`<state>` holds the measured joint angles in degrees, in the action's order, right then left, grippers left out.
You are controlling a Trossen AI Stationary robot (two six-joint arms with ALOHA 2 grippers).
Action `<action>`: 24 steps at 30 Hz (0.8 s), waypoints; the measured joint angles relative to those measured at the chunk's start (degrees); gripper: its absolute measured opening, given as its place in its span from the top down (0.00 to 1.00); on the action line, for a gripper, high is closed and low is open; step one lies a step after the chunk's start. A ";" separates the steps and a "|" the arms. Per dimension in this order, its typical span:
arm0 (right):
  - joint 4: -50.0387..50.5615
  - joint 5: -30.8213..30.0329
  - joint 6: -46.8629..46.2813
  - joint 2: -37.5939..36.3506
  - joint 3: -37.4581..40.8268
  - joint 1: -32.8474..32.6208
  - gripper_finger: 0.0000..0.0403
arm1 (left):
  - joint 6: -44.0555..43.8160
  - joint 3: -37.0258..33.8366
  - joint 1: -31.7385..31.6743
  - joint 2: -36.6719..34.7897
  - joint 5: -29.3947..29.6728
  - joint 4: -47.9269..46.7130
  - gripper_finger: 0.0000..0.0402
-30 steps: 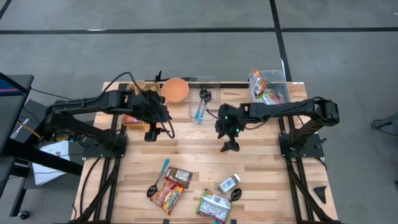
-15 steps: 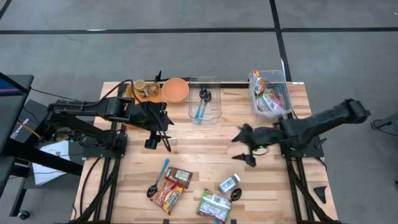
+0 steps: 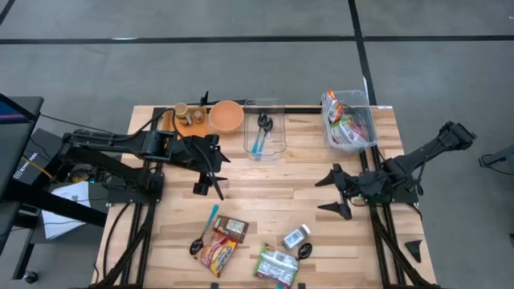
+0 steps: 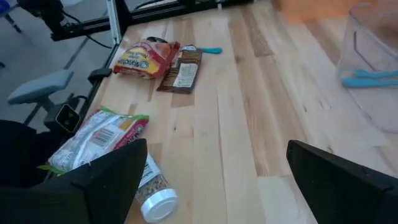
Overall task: Pick & Place Food Item
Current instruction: Put the white seasoning bottle into the orange bin
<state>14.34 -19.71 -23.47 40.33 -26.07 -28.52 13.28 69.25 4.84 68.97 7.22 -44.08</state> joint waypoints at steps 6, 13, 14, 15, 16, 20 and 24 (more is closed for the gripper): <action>-0.17 -1.35 -0.04 1.64 0.14 -0.65 0.05 | -0.01 0.00 -0.02 0.00 0.03 0.91 0.37; 0.01 2.87 1.45 8.17 0.14 -2.29 0.05 | -0.03 0.00 -0.02 0.00 0.03 1.03 0.37; -0.10 3.01 1.40 9.66 0.14 -2.82 0.05 | -0.03 0.00 -0.02 0.00 0.03 1.06 0.37; -0.39 2.99 1.02 11.12 0.14 -3.35 0.05 | -0.03 0.00 -0.02 0.00 0.03 1.06 0.37; -0.66 2.87 0.47 12.59 0.14 -3.71 0.05 | -0.05 0.00 -0.02 0.00 0.03 1.06 0.37; -4.91 1.02 -0.97 18.61 0.14 -4.01 0.05 | -0.20 0.00 -0.02 0.00 0.03 1.16 0.37; -9.16 2.69 -0.75 23.95 0.14 -3.54 0.05 | -0.22 0.00 0.49 0.00 0.03 1.48 0.37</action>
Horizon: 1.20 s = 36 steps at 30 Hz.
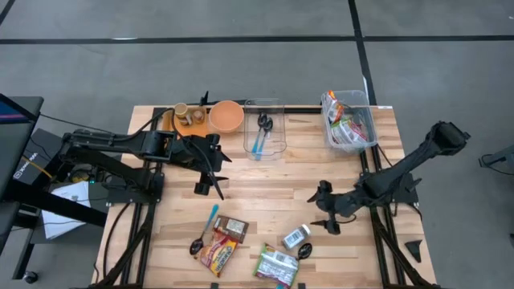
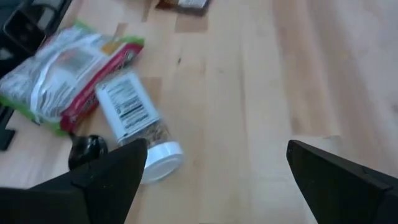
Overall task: Pick & Place Food Item
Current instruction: Put the white seasoning bottle into the orange bin
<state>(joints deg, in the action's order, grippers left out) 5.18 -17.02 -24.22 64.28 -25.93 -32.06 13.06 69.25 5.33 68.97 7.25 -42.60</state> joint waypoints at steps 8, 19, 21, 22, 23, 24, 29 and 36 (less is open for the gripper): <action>-9.03 8.90 2.21 7.00 0.00 1.06 0.05 | -0.01 0.03 0.43 0.00 0.00 0.60 0.37; -18.55 16.72 10.48 11.25 -1.64 3.44 0.05 | 0.04 0.05 0.43 0.05 0.00 2.81 0.37; -18.51 18.18 12.39 12.91 -3.23 4.29 0.05 | 0.07 0.07 0.43 0.07 0.00 2.83 0.37; -18.13 18.91 13.37 13.85 -4.12 4.76 0.05 | 0.07 0.07 0.43 0.07 0.00 2.85 0.37; -17.49 19.68 14.39 14.81 -5.14 5.24 0.05 | 0.09 0.07 0.45 0.07 0.00 2.83 0.37; -17.03 20.49 15.33 16.02 -6.35 5.68 0.05 | 0.11 0.07 0.44 0.07 0.00 2.85 0.37; -10.01 24.58 18.54 21.95 -13.45 7.36 0.05 | 0.14 0.07 0.43 0.09 0.00 2.81 0.37; 7.14 29.54 20.87 30.08 -25.83 8.75 0.05 | 0.17 0.07 0.44 0.11 -0.02 2.51 0.37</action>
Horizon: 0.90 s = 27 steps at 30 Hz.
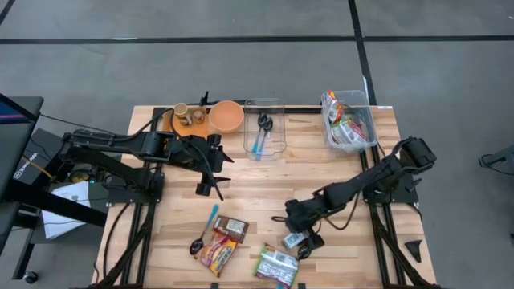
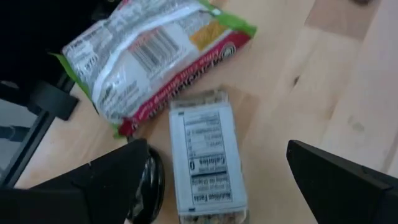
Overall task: Pick & Place Food Item
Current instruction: Put the white seasoning bottle into the orange bin
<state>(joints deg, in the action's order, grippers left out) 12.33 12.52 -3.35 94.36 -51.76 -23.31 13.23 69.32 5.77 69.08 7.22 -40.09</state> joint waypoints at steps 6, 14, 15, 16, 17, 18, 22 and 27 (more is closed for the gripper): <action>6.48 2.37 2.41 3.75 -7.47 0.25 0.05 | 0.04 0.02 0.00 0.02 -0.02 -0.52 0.37; 7.36 9.32 2.25 11.13 -10.81 2.44 0.05 | 1.53 0.02 -0.01 0.02 -1.80 -1.33 0.37; 6.92 9.33 2.27 11.45 -10.91 2.71 0.05 | 1.58 0.02 0.00 0.02 -2.16 -1.35 0.37; 7.16 9.40 2.27 11.64 -10.87 2.78 0.05 | 1.94 0.02 0.00 0.02 -2.62 -1.16 0.37; 6.93 9.52 2.27 11.85 -10.87 2.78 0.05 | 2.60 0.02 0.00 0.00 -3.01 -0.92 0.37; 6.85 9.52 2.29 11.96 -10.83 2.76 0.06 | 3.07 0.02 0.01 0.02 -3.28 -0.91 0.37; 6.96 9.27 2.30 11.94 -10.63 2.81 0.09 | 4.80 0.02 -0.01 0.00 -4.11 -0.69 0.37; 8.23 6.54 3.66 11.87 -10.63 4.09 0.14 | 7.47 0.02 -0.01 0.00 -4.09 0.14 0.37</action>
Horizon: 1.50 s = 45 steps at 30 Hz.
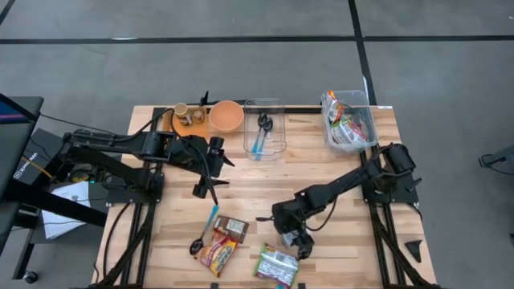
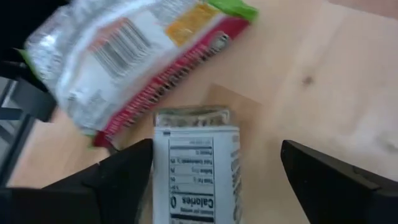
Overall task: Pick & Place Food Item
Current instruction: Put the white seasoning bottle into the orange bin
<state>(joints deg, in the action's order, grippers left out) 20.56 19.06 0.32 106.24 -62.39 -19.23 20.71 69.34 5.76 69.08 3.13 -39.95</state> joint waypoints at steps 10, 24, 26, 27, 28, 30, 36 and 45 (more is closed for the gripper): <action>0.29 -8.54 1.21 -0.02 1.62 7.77 0.18 | 0.44 0.00 0.00 0.00 0.01 0.31 0.37; 1.64 -11.92 -14.86 -0.09 1.62 9.75 0.18 | 0.03 0.00 -0.02 -0.02 0.01 -0.24 0.37; 1.95 -11.90 -17.61 -0.13 1.59 9.75 0.18 | 0.03 0.00 -0.02 -0.02 0.01 -0.24 0.37; 2.12 -11.90 -18.97 -0.13 1.56 9.75 0.18 | 0.03 0.00 -0.02 -0.02 0.01 -0.25 0.37; 2.43 -11.89 -20.11 -0.15 1.53 9.75 0.18 | 0.03 0.00 -0.02 -0.02 0.01 -0.27 0.37; 2.99 -11.88 -21.57 -0.17 1.49 9.75 0.18 | 0.03 0.00 0.09 -0.02 0.01 -0.34 0.37; 5.00 -11.85 -22.73 -0.22 1.13 9.49 0.19 | 0.01 0.00 0.85 -0.02 0.01 -1.38 0.37; 6.20 -11.99 -21.46 -0.07 0.46 9.49 0.39 | -0.11 0.00 2.30 -0.02 0.02 -1.57 0.37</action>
<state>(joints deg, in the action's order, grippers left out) 26.76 7.07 -21.14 106.17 -61.93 -9.74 20.60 69.34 8.06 69.06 3.15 -41.52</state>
